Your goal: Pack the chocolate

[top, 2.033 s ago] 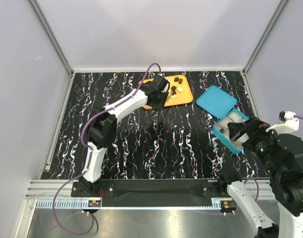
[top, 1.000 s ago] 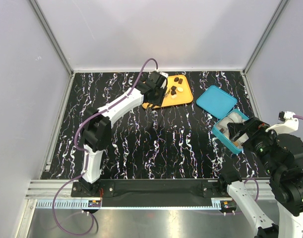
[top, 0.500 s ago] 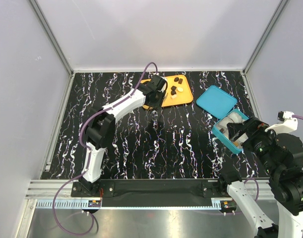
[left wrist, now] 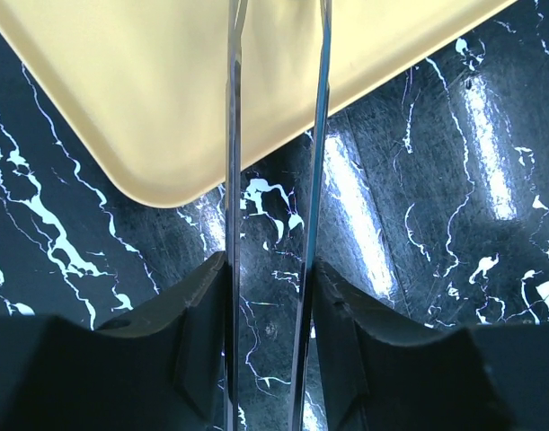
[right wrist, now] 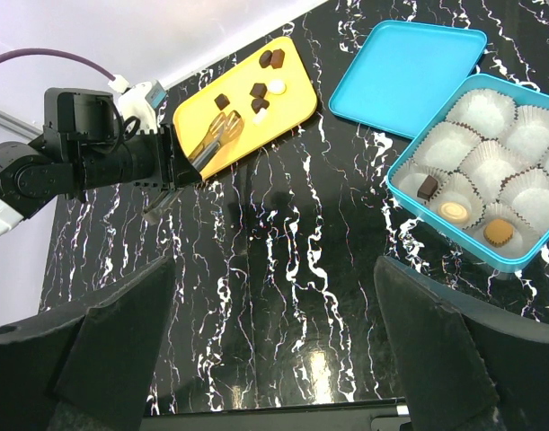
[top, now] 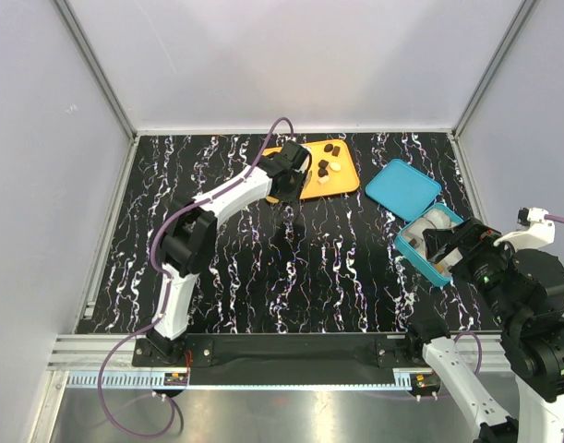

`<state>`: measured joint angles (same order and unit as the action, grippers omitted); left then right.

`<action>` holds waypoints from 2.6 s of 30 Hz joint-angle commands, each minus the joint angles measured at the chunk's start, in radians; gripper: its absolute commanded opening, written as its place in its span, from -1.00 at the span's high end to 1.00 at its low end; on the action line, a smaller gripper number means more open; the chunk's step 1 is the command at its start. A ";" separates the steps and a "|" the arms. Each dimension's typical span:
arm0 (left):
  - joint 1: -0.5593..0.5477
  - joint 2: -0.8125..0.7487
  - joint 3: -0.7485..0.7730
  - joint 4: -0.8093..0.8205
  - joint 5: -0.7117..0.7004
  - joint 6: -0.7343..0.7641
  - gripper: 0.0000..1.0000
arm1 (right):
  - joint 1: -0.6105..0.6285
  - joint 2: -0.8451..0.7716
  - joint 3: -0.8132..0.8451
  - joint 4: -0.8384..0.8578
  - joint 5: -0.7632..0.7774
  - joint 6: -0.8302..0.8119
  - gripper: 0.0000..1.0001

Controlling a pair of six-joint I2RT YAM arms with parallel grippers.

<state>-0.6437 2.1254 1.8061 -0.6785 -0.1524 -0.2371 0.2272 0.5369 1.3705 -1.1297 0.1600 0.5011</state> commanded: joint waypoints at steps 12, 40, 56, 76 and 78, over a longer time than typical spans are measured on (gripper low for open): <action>-0.008 -0.094 0.022 0.030 0.025 -0.007 0.26 | 0.004 -0.003 0.001 0.036 -0.002 -0.015 -0.99; -0.327 -0.096 0.202 0.095 0.180 -0.059 0.27 | 0.003 -0.018 0.047 0.010 -0.005 0.004 -0.99; -0.418 0.068 0.245 0.278 0.249 0.027 0.28 | 0.004 -0.025 0.075 -0.012 0.021 -0.007 -0.99; -0.439 0.131 0.246 0.338 0.226 0.062 0.24 | 0.004 -0.032 0.065 -0.005 0.032 -0.018 -1.00; -0.439 0.137 0.248 0.335 0.220 0.067 0.21 | 0.004 -0.034 0.065 -0.002 0.033 -0.021 -0.99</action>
<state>-1.0763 2.2627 2.0098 -0.4164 0.0822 -0.1967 0.2272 0.5030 1.4158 -1.1500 0.1726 0.4999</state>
